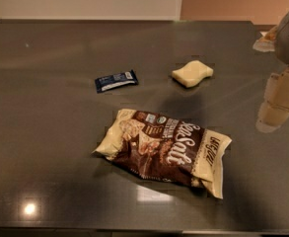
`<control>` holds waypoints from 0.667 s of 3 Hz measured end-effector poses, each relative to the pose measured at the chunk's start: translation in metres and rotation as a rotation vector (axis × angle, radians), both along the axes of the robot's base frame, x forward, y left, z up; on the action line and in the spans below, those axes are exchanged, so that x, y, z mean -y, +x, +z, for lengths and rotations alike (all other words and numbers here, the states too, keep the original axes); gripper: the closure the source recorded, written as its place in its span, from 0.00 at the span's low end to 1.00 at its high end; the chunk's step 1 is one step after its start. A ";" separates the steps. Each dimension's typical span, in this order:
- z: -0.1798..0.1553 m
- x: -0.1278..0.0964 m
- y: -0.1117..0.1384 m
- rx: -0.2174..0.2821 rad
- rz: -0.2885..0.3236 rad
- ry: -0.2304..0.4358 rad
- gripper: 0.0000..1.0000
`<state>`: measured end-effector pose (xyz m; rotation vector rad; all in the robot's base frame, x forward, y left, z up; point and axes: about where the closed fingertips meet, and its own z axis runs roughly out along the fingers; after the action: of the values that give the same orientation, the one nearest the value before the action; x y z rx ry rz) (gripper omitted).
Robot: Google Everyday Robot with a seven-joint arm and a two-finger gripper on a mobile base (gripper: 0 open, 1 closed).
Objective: Move rxbar blueberry near sponge
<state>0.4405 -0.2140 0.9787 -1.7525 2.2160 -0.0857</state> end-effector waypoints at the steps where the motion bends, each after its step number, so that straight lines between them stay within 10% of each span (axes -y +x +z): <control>1: 0.001 -0.013 0.018 -0.016 0.056 -0.003 0.00; 2: 0.000 -0.036 0.047 -0.028 0.120 -0.003 0.00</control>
Offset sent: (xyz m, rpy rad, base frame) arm 0.0792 0.0651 -0.0043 -0.0101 0.0784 0.2119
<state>0.4874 -0.1779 0.9783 -1.8944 2.1250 -0.0370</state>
